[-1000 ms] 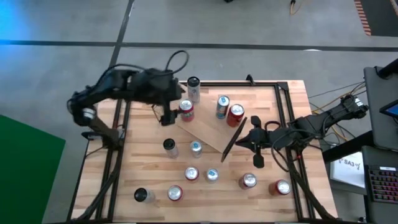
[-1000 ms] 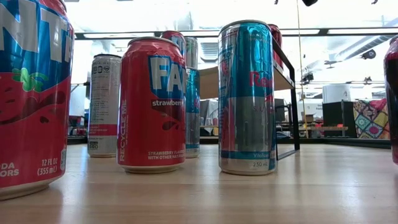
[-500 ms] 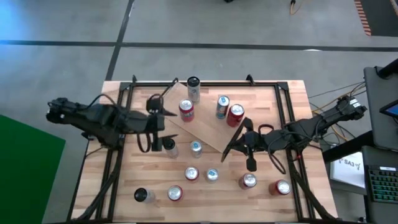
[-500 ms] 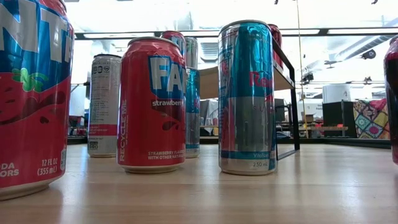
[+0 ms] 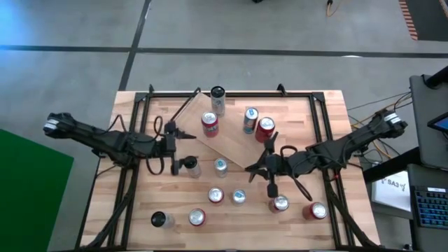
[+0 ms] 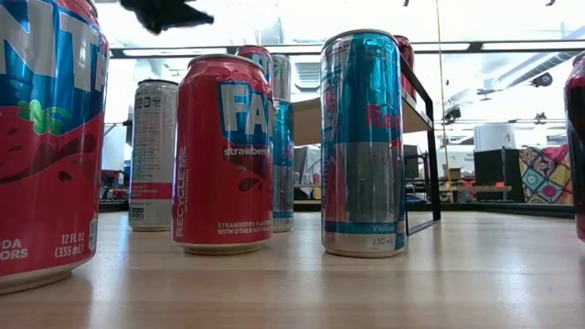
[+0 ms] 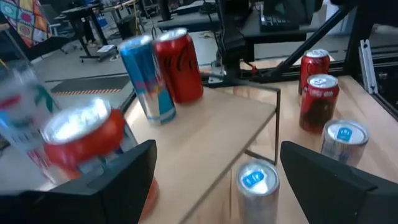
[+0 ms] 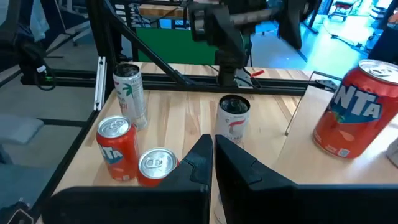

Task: Place canned beverage on shelf
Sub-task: Put the red soda can on the shelf

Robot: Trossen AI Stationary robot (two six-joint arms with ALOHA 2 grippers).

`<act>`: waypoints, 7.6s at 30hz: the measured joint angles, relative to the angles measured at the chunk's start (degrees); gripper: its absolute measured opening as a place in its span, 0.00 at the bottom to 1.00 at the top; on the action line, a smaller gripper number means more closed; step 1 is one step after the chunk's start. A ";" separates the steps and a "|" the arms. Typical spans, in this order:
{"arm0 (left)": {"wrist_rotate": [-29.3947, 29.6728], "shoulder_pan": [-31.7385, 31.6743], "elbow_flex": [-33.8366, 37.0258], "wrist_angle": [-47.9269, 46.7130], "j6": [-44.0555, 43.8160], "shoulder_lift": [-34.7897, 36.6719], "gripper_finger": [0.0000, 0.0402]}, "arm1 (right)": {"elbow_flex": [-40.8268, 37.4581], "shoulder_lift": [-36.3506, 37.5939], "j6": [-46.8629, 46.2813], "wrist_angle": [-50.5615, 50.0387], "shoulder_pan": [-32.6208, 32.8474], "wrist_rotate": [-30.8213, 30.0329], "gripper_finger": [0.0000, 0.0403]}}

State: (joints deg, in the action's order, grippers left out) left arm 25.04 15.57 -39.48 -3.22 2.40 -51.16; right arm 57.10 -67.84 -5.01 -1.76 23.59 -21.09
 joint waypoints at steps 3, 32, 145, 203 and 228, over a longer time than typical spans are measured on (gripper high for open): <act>0.10 -0.05 4.52 4.88 -0.11 0.64 0.81 | 0.00 -0.64 1.43 1.20 -0.02 -0.02 0.02; -0.55 -5.27 7.39 19.67 8.50 -7.34 0.04 | 0.00 -0.54 3.11 2.08 -2.54 0.00 0.02; -0.08 -22.22 -12.83 -2.87 10.91 -12.83 0.88 | 8.87 3.98 3.05 -24.54 -13.90 0.10 0.02; -7.61 -27.85 -13.05 -5.85 9.10 -17.33 0.75 | 8.20 3.94 0.95 -24.56 -13.90 0.11 0.02; -5.84 -28.37 -12.85 -11.50 10.35 -14.11 0.85 | 7.72 3.94 0.05 -24.32 -13.88 0.12 0.02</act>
State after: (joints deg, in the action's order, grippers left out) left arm 19.20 -12.80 -52.34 -14.72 12.75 -65.28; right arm 64.83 -63.90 -4.95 -26.08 9.72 -20.97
